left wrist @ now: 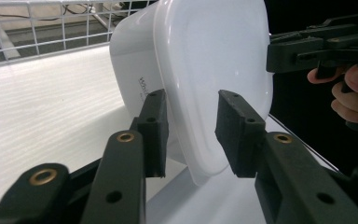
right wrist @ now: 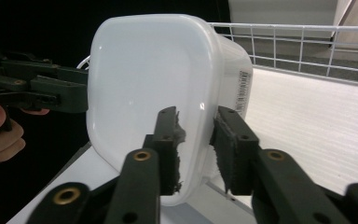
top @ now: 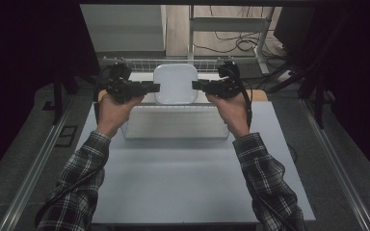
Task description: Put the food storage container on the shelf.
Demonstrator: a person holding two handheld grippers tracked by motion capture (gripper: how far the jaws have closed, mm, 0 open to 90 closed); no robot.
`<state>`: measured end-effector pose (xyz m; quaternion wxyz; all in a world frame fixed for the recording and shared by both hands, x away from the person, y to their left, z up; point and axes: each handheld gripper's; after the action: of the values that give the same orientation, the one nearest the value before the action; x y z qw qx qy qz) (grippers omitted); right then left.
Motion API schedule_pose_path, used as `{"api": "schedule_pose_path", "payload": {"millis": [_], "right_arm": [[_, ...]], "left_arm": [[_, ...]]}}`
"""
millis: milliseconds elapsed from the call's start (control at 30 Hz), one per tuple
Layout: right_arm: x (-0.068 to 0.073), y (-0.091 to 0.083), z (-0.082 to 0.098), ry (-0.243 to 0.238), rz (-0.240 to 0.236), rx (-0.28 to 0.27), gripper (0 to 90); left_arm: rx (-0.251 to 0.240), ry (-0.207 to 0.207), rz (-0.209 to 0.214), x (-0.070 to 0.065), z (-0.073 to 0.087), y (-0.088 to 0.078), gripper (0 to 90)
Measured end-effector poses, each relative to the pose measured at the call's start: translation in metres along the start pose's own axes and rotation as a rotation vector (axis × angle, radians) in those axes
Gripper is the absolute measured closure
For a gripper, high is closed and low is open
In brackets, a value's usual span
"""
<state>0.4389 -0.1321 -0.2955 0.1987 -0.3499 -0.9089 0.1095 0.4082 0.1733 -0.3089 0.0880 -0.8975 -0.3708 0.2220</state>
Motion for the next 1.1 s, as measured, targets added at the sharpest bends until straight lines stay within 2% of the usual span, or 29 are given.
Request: {"api": "schedule_pose_path", "payload": {"millis": [200, 367, 467, 567, 667, 800, 833, 867, 900, 967, 1000, 1100], "right_arm": [[-0.001, 0.010, -0.001, -0.002, 0.028, 0.027, 62.6], [-0.007, 0.014, 0.000, 0.027, 0.012, 0.024, 61.2], [-0.008, 0.016, -0.001, 0.038, 0.003, 0.028, 59.7], [-0.006, 0.018, -0.001, 0.027, 0.017, 0.033, 56.6], [-0.006, 0.020, -0.001, 0.030, 0.028, 0.037, 52.8], [-0.008, 0.022, -0.001, 0.034, 0.037, 0.026, 49.9], [-0.008, 0.023, -0.003, 0.006, 0.072, 0.011, 48.8], [-0.008, 0.023, -0.003, 0.006, 0.072, 0.011, 48.8], [-0.006, 0.024, -0.004, -0.006, 0.099, 0.003, 47.8], [-0.006, 0.025, -0.005, -0.020, 0.110, -0.002, 46.9], [-0.007, 0.027, -0.005, -0.027, 0.128, -0.011, 45.0], [-0.008, 0.028, -0.005, -0.025, 0.135, -0.016, 41.6]], "left_arm": [[0.014, -0.012, -0.016, 0.005, -0.002, 0.006, 63.4], [0.014, -0.030, -0.011, 0.009, -0.002, 0.009, 63.5], [0.023, -0.024, -0.021, 0.011, -0.004, 0.011, 60.8], [0.023, -0.010, -0.053, 0.012, -0.008, 0.014, 59.1], [0.022, -0.008, -0.061, 0.014, -0.010, 0.016, 58.5], [0.019, 0.010, -0.093, 0.014, -0.013, 0.020, 56.2], [0.014, 0.019, -0.114, 0.015, -0.015, 0.022, 56.1], [0.014, 0.019, -0.114, 0.015, -0.015, 0.022, 55.6], [0.007, 0.039, -0.141, 0.015, -0.015, 0.025, 54.9], [0.002, 0.048, -0.153, 0.015, -0.015, 0.026, 54.1], [-0.001, 0.057, -0.164, 0.015, -0.015, 0.027, 50.3], [-0.019, 0.114, -0.214, 0.013, -0.014, 0.028, 41.7]]}}
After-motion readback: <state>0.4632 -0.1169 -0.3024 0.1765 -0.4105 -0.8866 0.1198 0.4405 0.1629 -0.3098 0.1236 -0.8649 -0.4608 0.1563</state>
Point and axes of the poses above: each handheld gripper's, and its own axes: y roughly forward along the jaws, z roughly out of its underside, x roughly to its left, and after that the axes turned 8 degrees about -x, right-handed
